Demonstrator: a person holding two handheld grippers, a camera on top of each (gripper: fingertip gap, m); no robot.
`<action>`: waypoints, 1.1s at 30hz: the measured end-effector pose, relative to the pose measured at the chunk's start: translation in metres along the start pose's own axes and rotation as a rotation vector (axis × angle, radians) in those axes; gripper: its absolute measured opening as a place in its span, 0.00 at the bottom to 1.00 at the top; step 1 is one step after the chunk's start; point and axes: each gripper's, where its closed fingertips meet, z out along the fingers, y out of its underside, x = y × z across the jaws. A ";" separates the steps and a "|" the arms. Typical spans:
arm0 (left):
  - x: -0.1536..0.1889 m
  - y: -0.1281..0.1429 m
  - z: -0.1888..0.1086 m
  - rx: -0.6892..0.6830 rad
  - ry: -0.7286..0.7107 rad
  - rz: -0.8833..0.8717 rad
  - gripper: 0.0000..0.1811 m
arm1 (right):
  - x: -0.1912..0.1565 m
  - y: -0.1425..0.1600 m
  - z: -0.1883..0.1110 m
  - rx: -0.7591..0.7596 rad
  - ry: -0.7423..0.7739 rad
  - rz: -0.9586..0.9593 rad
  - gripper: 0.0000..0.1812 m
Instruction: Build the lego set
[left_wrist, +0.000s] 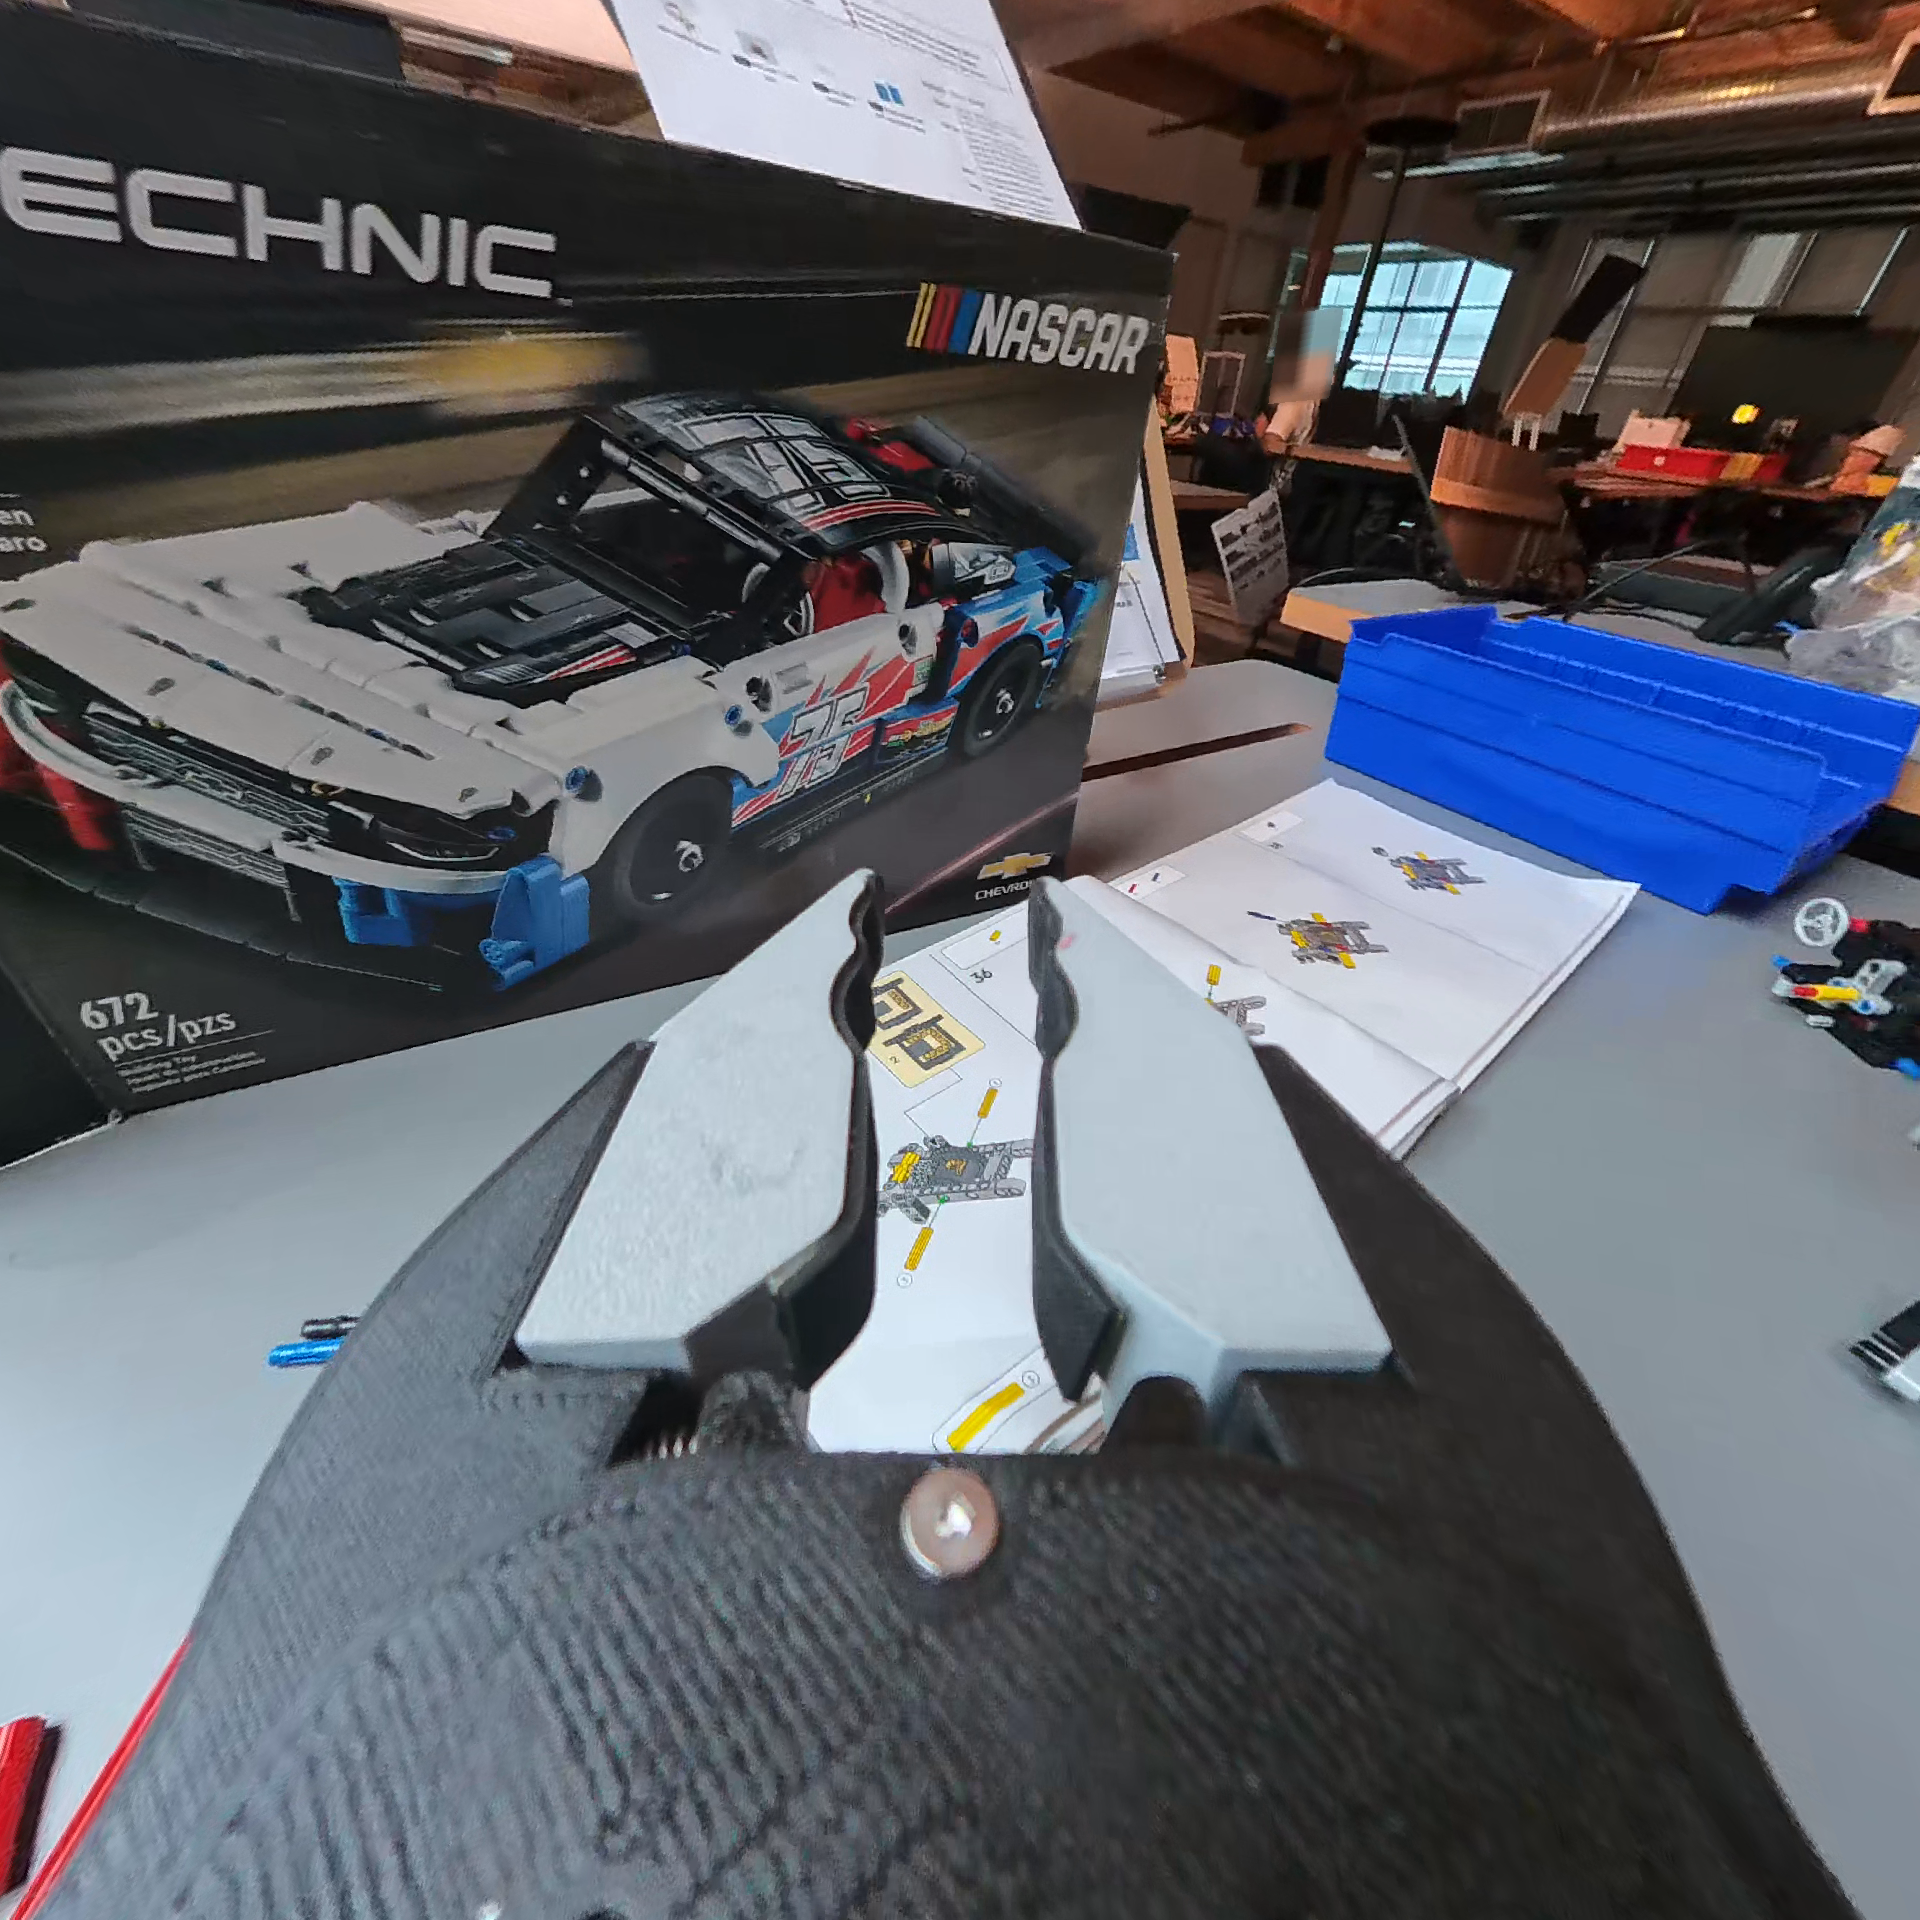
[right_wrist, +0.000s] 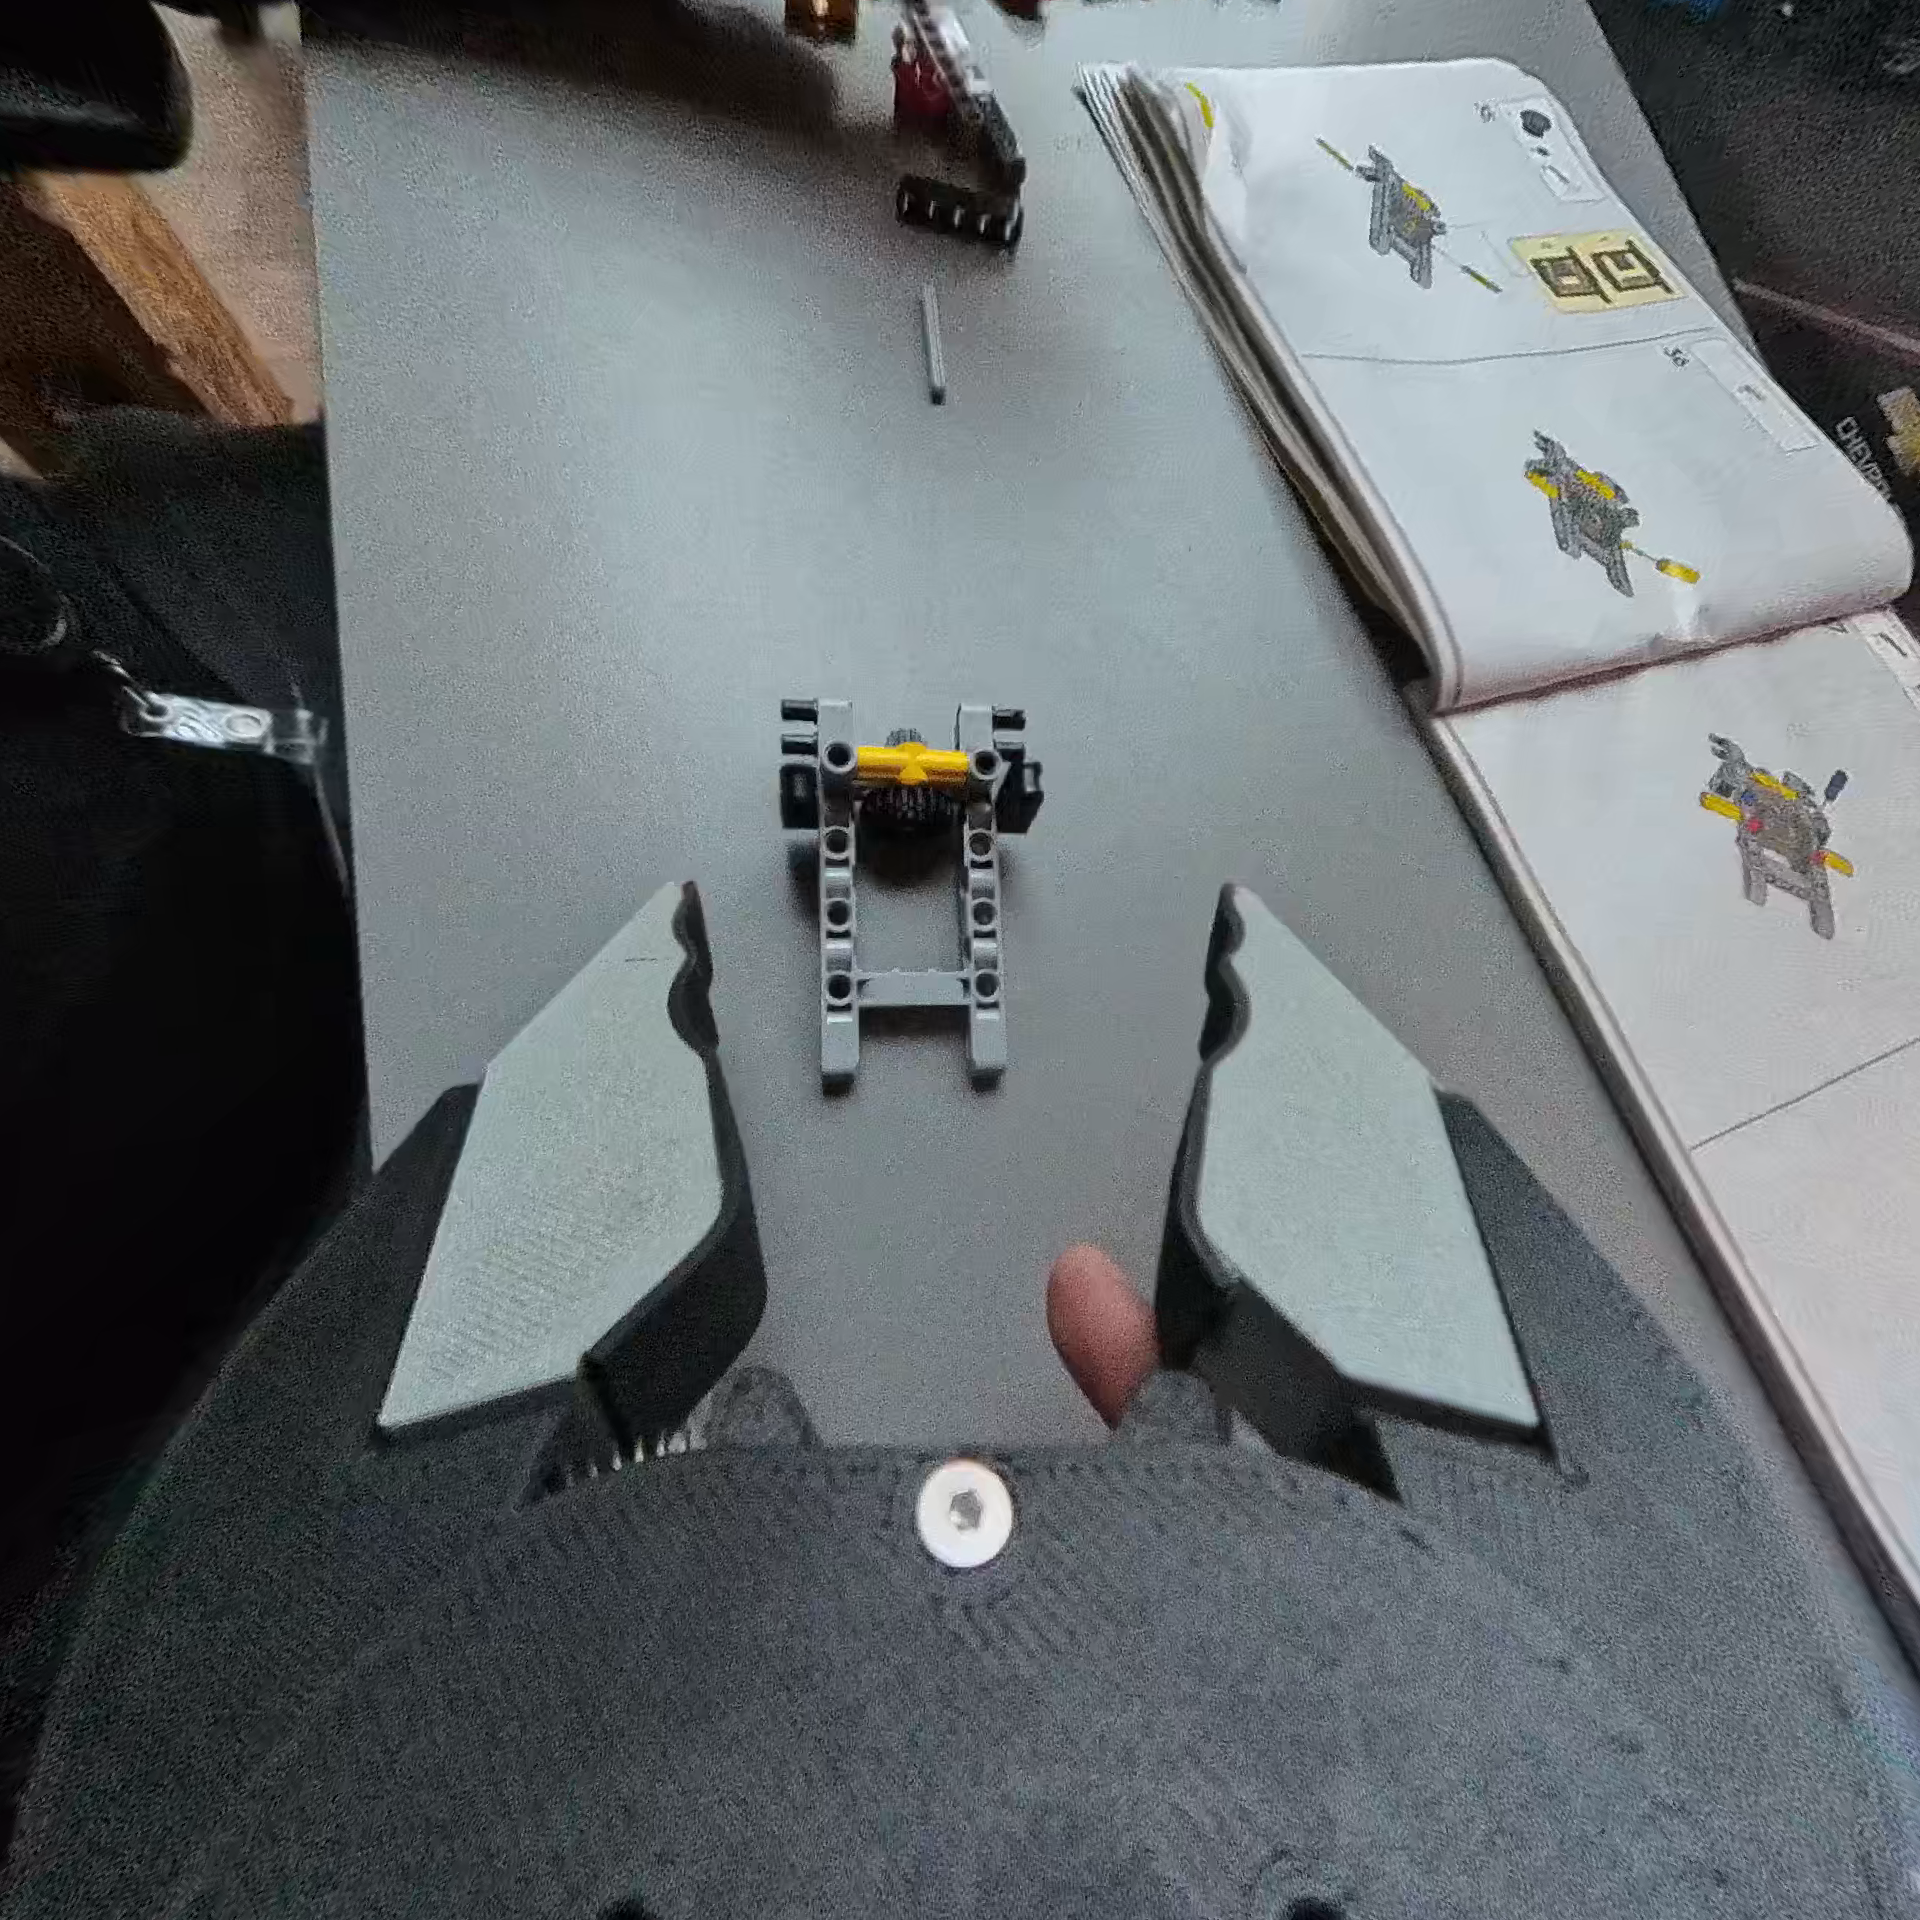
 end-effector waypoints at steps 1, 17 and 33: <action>-0.001 0.001 0.000 -0.002 -0.003 -0.003 0.14 | -0.003 0.007 0.002 -0.021 0.029 -0.013 0.51; -0.018 0.019 0.004 -0.073 -0.040 -0.052 0.12 | 0.031 -0.009 0.064 -0.097 0.100 0.031 0.23; 0.003 0.013 0.009 -0.042 0.023 -0.032 0.24 | 0.102 -0.136 0.037 0.509 -0.012 0.070 0.39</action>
